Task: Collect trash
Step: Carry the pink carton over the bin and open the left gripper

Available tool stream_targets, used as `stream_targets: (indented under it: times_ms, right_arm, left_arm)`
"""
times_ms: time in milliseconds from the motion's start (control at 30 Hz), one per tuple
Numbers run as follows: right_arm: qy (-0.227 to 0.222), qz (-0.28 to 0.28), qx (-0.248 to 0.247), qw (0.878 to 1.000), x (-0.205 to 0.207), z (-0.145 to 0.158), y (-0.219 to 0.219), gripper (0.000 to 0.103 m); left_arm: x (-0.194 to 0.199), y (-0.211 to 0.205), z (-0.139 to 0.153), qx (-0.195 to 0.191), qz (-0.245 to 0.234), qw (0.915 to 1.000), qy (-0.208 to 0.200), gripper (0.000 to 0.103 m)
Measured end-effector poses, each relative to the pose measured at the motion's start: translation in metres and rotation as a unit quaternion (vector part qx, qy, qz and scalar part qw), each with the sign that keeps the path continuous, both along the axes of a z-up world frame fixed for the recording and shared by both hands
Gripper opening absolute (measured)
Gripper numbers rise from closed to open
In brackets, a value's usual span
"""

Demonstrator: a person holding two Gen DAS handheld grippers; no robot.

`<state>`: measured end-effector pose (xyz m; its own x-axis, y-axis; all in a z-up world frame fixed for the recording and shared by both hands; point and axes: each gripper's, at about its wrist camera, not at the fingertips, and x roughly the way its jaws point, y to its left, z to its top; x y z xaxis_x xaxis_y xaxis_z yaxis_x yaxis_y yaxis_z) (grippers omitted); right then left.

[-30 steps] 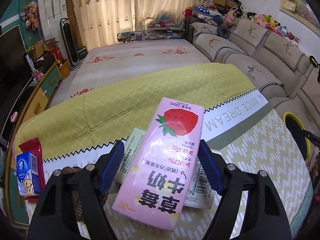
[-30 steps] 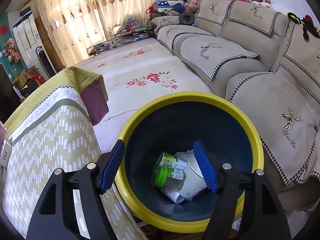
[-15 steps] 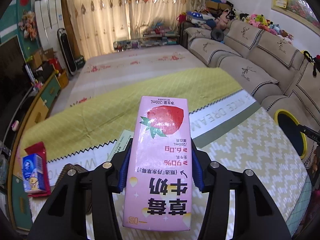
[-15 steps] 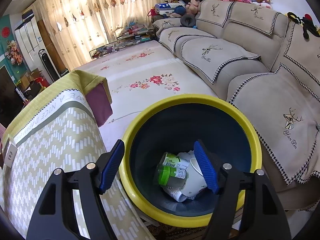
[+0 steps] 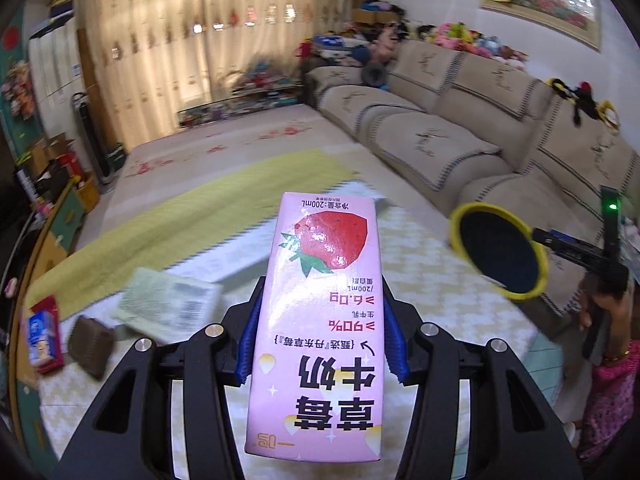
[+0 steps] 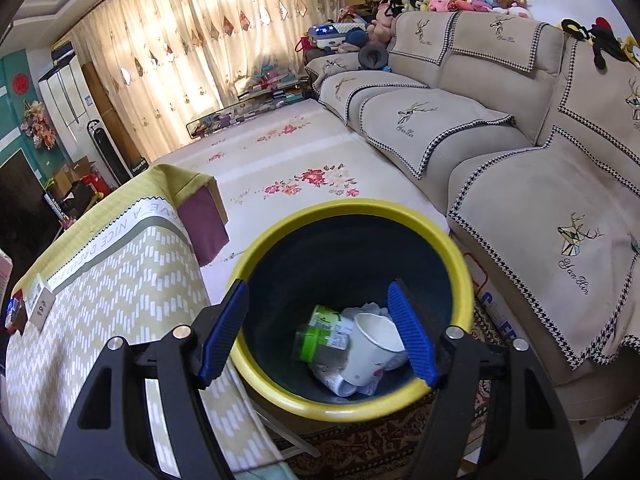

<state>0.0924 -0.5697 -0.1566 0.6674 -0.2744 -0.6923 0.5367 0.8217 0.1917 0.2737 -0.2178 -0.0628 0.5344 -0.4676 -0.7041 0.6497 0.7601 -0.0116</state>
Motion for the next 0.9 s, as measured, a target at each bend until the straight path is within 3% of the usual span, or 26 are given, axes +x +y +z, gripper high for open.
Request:
stream_targets:
  times_ms: [267,500,733,900]
  right_arm:
    - [-0.007,-0.012,0.01,1.0,-0.043,-0.007,-0.027,0.071]
    - [-0.006,-0.048,0.021,0.999,-0.081,-0.022,-0.058,0.071]
    - [0.0,-0.079,0.034,0.996,-0.106,-0.035,-0.084,0.072]
    - [0.001,-0.091,0.035,0.995,-0.114,-0.039,-0.091,0.072]
  left_arm:
    - [-0.054,-0.112,-0.008,-0.004,-0.09,0.9957,0.022,0.051]
    - [-0.076,-0.212,-0.022,0.013,-0.147,0.9881,0.043,0.051]
    - [-0.063,-0.303,-0.056,0.04,-0.164,0.9829,0.073,0.051]
    - [-0.05,-0.341,-0.082,0.052,-0.162,0.98,0.102,0.051]
